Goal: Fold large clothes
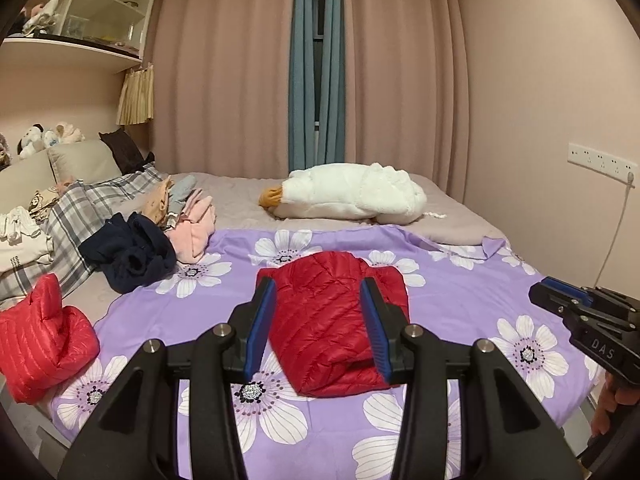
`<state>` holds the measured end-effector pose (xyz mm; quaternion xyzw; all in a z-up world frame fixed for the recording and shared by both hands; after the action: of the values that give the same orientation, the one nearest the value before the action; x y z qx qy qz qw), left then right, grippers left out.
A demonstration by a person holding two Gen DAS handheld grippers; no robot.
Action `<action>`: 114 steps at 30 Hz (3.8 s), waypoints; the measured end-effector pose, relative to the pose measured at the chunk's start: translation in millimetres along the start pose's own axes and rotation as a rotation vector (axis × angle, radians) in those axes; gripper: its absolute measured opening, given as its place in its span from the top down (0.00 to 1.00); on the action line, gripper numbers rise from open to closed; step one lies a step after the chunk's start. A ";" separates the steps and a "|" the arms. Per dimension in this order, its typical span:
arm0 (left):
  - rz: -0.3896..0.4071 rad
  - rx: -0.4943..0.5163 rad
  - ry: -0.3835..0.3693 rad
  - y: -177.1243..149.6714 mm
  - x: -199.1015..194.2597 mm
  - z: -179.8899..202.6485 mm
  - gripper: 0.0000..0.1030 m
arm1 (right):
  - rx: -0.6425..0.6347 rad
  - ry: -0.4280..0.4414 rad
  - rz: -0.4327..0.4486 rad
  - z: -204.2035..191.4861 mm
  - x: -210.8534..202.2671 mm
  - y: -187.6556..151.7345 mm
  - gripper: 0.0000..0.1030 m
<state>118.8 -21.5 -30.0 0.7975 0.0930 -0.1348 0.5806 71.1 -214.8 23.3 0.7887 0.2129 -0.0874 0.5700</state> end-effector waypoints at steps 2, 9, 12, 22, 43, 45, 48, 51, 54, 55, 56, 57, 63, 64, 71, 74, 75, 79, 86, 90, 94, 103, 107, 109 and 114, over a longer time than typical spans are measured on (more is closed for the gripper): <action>0.008 0.007 0.013 2.0 -3.3 -0.7 0.51 | 0.000 0.013 0.002 -1.9 -1.5 1.0 0.80; 0.037 0.006 0.010 4.4 -14.6 -0.5 0.31 | -0.016 0.006 0.026 -6.8 -6.4 1.0 0.49; 0.040 -0.002 0.009 5.3 -16.5 -2.4 0.19 | -0.009 0.001 0.049 -5.6 -12.0 1.9 0.35; 0.099 -0.045 -0.009 9.1 -26.9 -10.9 0.00 | 0.008 -0.037 0.068 -2.0 -20.0 6.4 0.14; 0.052 -0.042 -0.043 11.0 -20.0 -5.2 0.00 | -0.029 -0.108 0.065 -3.0 -19.5 4.3 0.01; 0.049 -0.041 -0.018 10.4 -20.0 -6.1 0.00 | -0.038 -0.117 0.062 -3.6 -19.1 3.7 0.01; 0.043 -0.048 0.023 10.2 -19.1 -8.1 0.00 | -0.035 -0.109 0.052 -2.1 -18.0 4.2 0.01; 0.041 -0.041 0.051 10.7 -20.4 -11.9 0.00 | -0.030 -0.114 0.050 -0.4 -18.4 5.6 0.01; 0.051 -0.039 0.056 9.8 -21.9 -15.2 0.00 | -0.033 -0.121 0.053 0.0 -18.3 5.5 0.01; 0.051 -0.038 0.056 9.7 -22.0 -14.9 0.00 | -0.034 -0.122 0.050 0.4 -17.0 5.5 0.01; 0.050 -0.035 0.056 9.3 -22.0 -14.5 0.00 | -0.034 -0.126 0.046 0.3 -16.4 5.1 0.01; 0.047 -0.031 0.056 9.2 -21.6 -14.3 0.00 | -0.035 -0.127 0.043 -0.2 -15.8 4.3 0.01; 0.096 -0.028 0.050 9.8 -23.9 -14.7 0.00 | -0.055 -0.128 0.034 -4.2 -16.6 1.5 0.01; 0.124 -0.042 0.068 10.0 -22.0 -16.8 0.00 | -0.055 -0.128 0.036 -4.5 -17.2 2.0 0.01; 0.076 -0.078 0.118 12.5 -14.1 -27.5 0.00 | -0.073 -0.115 0.036 -4.8 -15.9 1.4 0.01; 0.089 -0.071 0.168 17.1 -19.4 -28.8 0.00 | -0.062 -0.137 0.030 -3.0 -12.3 2.1 0.01; 0.075 -0.075 0.148 17.3 -18.3 -30.4 0.00 | -0.062 -0.141 0.027 -2.7 -11.9 2.0 0.01; 0.053 -0.103 0.091 14.1 -15.9 -32.0 0.00 | -0.069 -0.131 0.026 -3.9 -14.7 0.5 0.01; 0.063 -0.072 0.065 15.4 -20.4 -20.9 0.00 | -0.087 -0.145 0.013 -5.7 -15.1 -2.6 0.01; -0.012 -0.158 0.152 12.0 2.3 -48.0 0.00 | -0.093 -0.148 0.006 -6.0 -15.0 -4.3 0.01; 0.023 -0.221 0.056 7.2 -6.2 -54.5 0.00 | -0.113 -0.142 0.009 -6.4 -19.4 -5.3 0.01; -0.011 -0.177 0.108 10.7 -11.9 -50.1 0.00 | -0.107 -0.144 0.007 -5.1 -18.6 -5.1 0.01; -0.016 -0.131 0.175 10.4 -12.1 -43.8 0.00 | -0.117 -0.167 0.005 -4.9 -18.0 -6.6 0.01; 0.041 0.022 0.436 14.4 -17.9 -28.1 0.00 | -0.109 -0.162 0.007 -5.5 -19.5 -6.4 0.01; -0.007 -0.094 0.230 15.8 -12.0 -38.5 0.00 | -0.109 -0.151 0.018 -7.9 -22.9 -4.0 0.01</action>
<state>116.4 10.3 -0.8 0.7792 0.1678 -0.0400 0.6025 48.0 -211.8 31.2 0.7496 0.1665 -0.1297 0.6273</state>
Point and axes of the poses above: each gripper's, at about its wrist camera, not at the fingertips, and x roughly the way its jaws point, z to its right, y to its top, the point moved 2 cm from there along x, roughly the way its jaws point, and after that the axes turned 15 degrees about x, right-handed, at the moved point
